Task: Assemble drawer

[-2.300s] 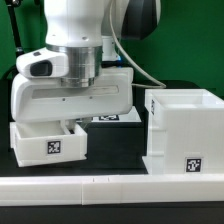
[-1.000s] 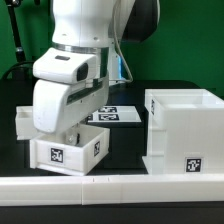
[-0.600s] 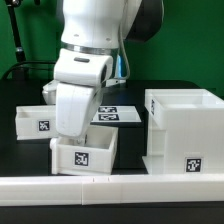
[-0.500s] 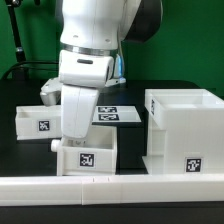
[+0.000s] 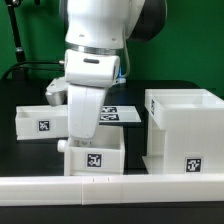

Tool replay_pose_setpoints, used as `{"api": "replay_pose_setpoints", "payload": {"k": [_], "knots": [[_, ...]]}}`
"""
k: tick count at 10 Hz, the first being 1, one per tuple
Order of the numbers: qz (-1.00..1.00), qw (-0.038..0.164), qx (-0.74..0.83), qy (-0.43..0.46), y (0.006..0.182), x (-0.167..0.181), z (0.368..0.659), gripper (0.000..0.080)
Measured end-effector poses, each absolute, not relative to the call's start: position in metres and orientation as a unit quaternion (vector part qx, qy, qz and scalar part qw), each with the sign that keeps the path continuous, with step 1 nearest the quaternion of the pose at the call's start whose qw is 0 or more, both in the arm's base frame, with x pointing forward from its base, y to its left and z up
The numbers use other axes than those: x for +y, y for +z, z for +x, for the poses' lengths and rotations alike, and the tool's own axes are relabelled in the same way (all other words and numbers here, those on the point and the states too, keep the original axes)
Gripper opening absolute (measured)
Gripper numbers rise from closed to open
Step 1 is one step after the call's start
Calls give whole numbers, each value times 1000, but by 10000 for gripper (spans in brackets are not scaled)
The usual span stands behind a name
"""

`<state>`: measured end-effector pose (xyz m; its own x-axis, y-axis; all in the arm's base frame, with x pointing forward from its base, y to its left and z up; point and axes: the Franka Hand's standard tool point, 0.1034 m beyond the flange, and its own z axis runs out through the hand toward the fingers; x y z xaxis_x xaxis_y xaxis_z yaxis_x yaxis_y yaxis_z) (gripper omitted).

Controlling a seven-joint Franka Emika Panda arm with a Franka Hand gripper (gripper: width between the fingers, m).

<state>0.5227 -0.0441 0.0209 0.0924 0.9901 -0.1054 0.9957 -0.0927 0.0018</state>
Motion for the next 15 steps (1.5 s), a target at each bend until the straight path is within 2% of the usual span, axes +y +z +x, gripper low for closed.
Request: {"api": "replay_pose_setpoints", "payload": {"k": [2,3,5,9,15], "knots": [[730,38,681,-33,21,-29,533,42],[731,48,681,-20,21,-30,534,42],[732,50,679,-15,19,-31,532,42],[721,50,691,-16,16,-15,538,42],[705,51,707,-25,13,-10,543,42]]}}
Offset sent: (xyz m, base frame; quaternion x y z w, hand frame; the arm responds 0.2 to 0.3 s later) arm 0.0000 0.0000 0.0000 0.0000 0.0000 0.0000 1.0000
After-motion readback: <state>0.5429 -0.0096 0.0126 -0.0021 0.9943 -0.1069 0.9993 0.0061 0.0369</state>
